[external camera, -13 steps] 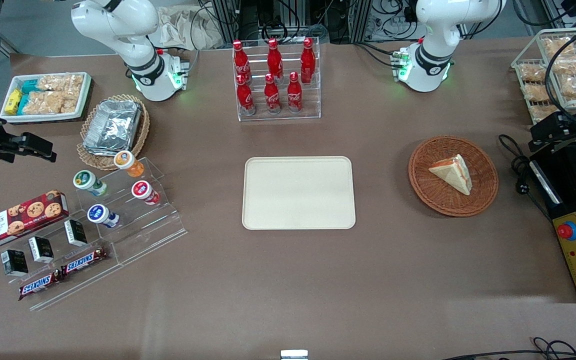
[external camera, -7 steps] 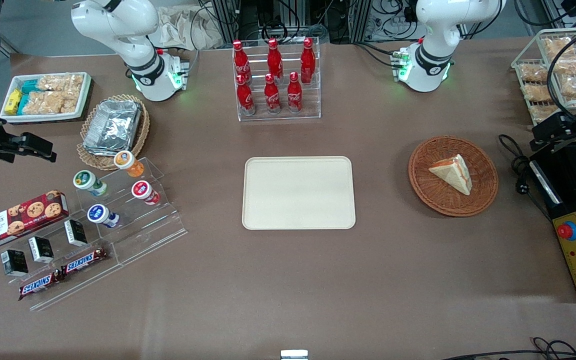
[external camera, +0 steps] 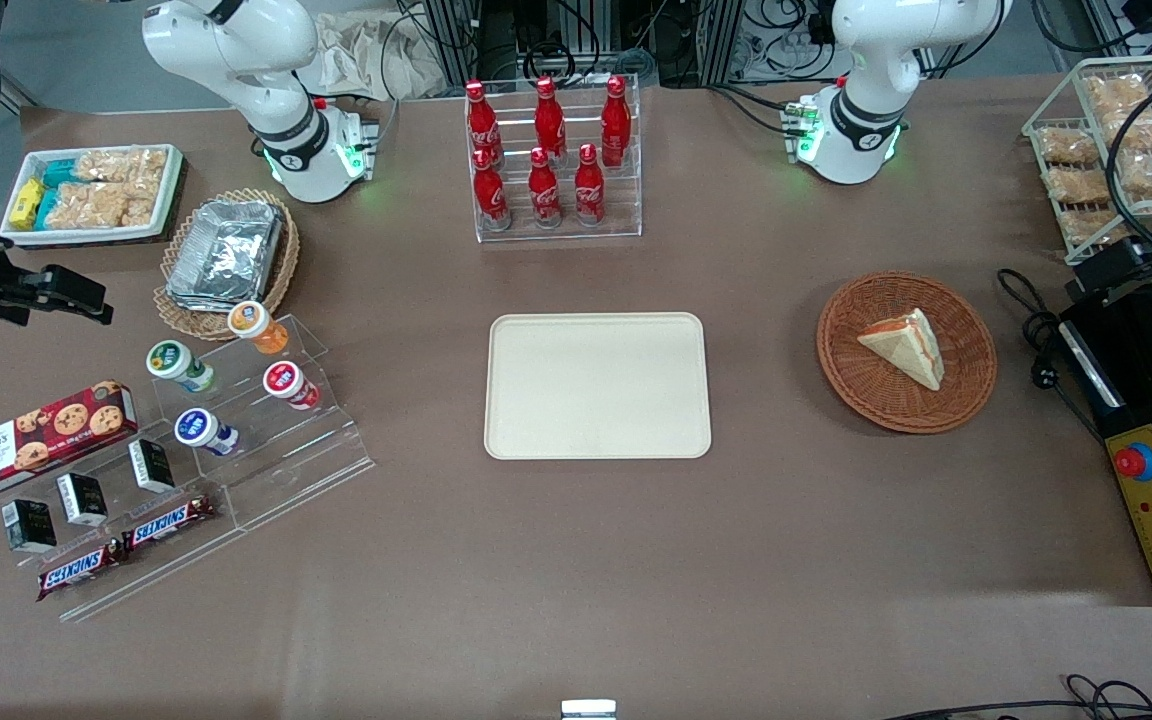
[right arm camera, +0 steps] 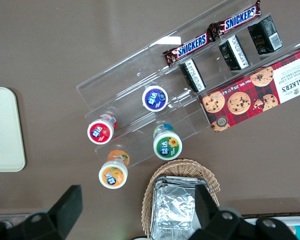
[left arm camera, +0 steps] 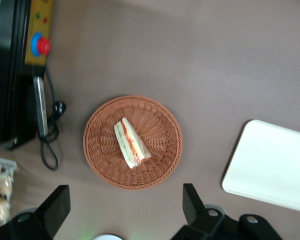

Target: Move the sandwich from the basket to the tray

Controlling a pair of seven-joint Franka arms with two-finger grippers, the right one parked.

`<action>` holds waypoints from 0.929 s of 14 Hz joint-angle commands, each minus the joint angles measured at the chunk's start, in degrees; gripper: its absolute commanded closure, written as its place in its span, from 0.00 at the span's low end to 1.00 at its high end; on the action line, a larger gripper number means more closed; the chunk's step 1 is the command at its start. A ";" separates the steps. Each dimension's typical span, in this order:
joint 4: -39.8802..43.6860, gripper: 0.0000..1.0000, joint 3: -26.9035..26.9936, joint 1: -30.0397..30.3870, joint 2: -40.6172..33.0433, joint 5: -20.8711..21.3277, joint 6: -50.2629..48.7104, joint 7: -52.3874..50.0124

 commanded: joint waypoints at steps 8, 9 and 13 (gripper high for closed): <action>-20.71 0.00 -2.40 -0.47 -13.87 3.49 6.64 -21.57; -20.80 0.00 -2.49 -0.47 -13.69 3.49 6.82 -22.54; -27.80 0.00 -3.10 -0.47 -11.33 3.49 14.79 -25.44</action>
